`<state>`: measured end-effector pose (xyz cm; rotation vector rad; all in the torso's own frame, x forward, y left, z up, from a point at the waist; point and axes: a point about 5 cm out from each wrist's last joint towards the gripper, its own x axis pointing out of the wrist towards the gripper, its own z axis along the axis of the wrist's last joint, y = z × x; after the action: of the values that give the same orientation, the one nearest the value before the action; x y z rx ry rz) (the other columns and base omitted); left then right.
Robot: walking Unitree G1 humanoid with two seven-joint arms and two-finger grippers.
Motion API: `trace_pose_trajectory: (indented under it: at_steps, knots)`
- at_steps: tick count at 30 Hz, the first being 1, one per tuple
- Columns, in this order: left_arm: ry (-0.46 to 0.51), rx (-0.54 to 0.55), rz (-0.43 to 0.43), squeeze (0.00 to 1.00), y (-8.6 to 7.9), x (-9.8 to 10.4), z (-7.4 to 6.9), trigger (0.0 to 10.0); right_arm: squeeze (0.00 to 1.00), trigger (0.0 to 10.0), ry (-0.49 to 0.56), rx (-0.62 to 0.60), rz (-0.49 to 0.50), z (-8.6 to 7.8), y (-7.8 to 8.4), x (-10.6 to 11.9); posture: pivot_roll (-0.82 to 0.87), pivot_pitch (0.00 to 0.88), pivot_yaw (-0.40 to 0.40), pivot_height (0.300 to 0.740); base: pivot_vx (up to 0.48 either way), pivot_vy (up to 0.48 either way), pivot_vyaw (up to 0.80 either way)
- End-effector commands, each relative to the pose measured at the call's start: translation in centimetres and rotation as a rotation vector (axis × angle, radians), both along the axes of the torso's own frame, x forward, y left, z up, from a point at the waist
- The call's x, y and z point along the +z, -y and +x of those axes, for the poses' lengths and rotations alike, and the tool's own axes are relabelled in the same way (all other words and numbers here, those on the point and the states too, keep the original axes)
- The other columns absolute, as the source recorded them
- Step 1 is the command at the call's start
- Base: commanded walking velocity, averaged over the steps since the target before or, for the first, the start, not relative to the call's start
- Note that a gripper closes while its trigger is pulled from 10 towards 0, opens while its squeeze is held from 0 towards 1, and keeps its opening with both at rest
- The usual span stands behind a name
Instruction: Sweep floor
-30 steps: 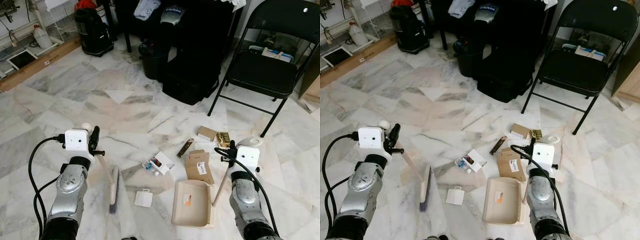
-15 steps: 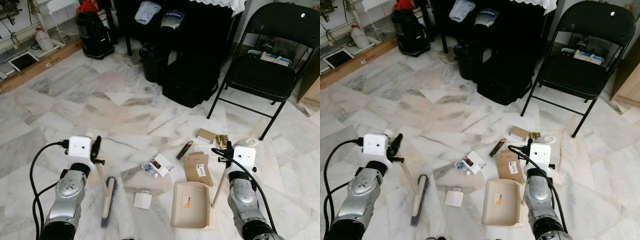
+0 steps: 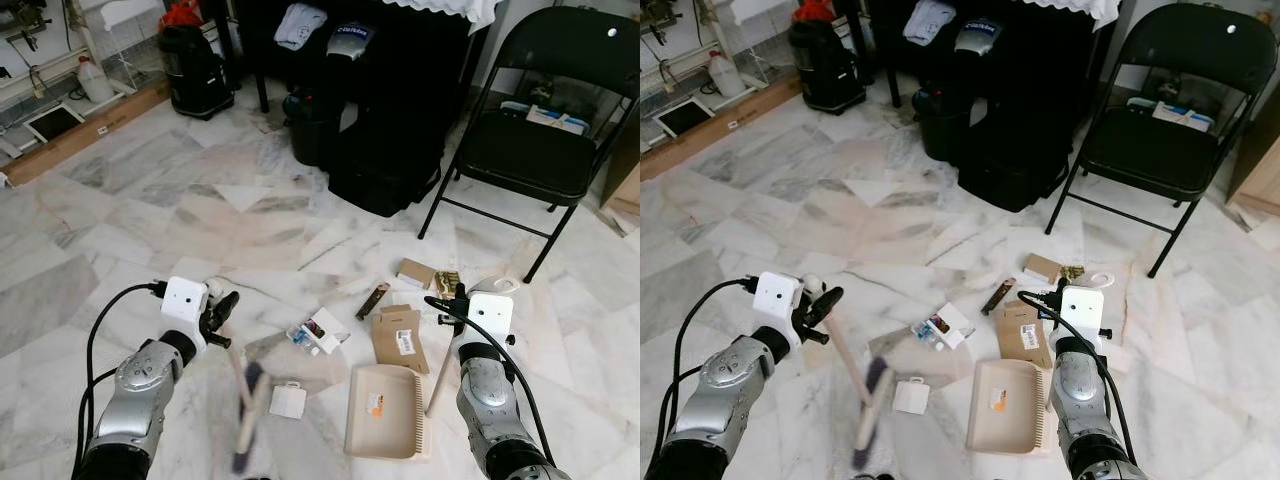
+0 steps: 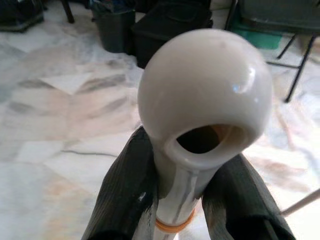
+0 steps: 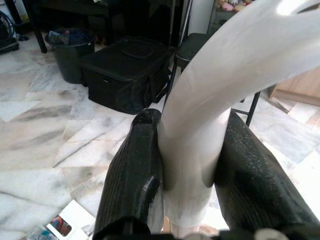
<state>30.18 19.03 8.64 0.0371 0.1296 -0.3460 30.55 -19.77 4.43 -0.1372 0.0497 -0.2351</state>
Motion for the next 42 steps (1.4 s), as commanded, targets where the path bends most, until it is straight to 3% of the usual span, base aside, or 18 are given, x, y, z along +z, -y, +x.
trace_pose_trajectory:
  at_steps: [1, 6, 11, 17, 20, 24, 28, 36, 41, 42]
  knots:
    - [-0.092, -0.038, -0.102, 0.0, 0.5, -1.1, -0.6, 10.0, 0.0, 10.0, -0.047, 0.001, 0.012, -0.4, -0.3, -0.9, 0.09, 0.142, 0.019, 0.74, 0.0, 0.0, 0.0]
    - [-0.121, -0.062, -0.185, 0.0, 0.7, -0.3, -0.6, 10.0, 0.0, 10.0, -0.041, -0.001, 0.012, -0.3, -0.2, -0.8, 0.09, 0.144, 0.019, 0.74, 0.0, 0.0, 0.0]
    - [-0.151, -0.085, -0.344, 0.0, 1.3, 1.2, -0.2, 10.0, 0.0, 10.0, -0.037, -0.007, 0.014, -0.2, -0.2, -0.7, 0.1, 0.15, 0.021, 0.74, 0.0, 0.0, 0.0]
    - [-0.093, -0.057, -0.51, 0.0, 1.1, 3.5, 0.4, 10.0, 0.0, 10.0, -0.037, -0.006, 0.016, -0.2, -0.2, -0.7, 0.1, 0.153, 0.02, 0.74, 0.0, 0.0, 0.0]
    - [-0.064, -0.047, -0.503, 0.0, 0.8, 3.9, 0.5, 10.0, 0.0, 10.0, -0.036, -0.006, 0.017, -0.2, -0.2, -0.7, 0.1, 0.155, 0.02, 0.74, 0.0, 0.0, 0.0]
    - [0.128, 0.026, -0.429, 0.0, -0.3, 6.5, 0.9, 10.0, 0.0, 10.0, -0.035, -0.006, 0.018, -0.2, -0.3, -0.7, 0.1, 0.159, 0.021, 0.74, 0.0, 0.0, 0.0]
    - [0.234, 0.045, -0.469, 0.0, -0.9, 8.4, 0.7, 10.0, 0.0, 10.0, -0.031, -0.004, 0.022, -0.2, -0.4, -0.6, 0.1, 0.164, 0.02, 0.74, 0.0, 0.0, 0.0]
    - [0.362, 0.114, -0.392, 0.0, -1.9, 10.4, 0.8, 10.0, 0.0, 10.0, -0.026, 0.002, 0.031, -0.3, -0.7, -0.7, 0.1, 0.163, 0.022, 0.74, 0.0, 0.0, 0.0]
    - [0.427, 0.25, -0.271, 0.0, -2.9, 10.7, 1.0, 10.0, 0.0, 10.0, -0.016, 0.003, 0.037, -0.3, -0.8, -0.6, 0.1, 0.164, 0.023, 0.74, 0.0, 0.0, 0.0]
    - [0.441, 0.308, -0.208, 0.0, -3.3, 10.5, 1.1, 10.0, 0.0, 10.0, -0.007, 0.003, 0.041, -0.2, -0.8, -0.5, 0.1, 0.164, 0.023, 0.74, 0.0, 0.0, 0.0]
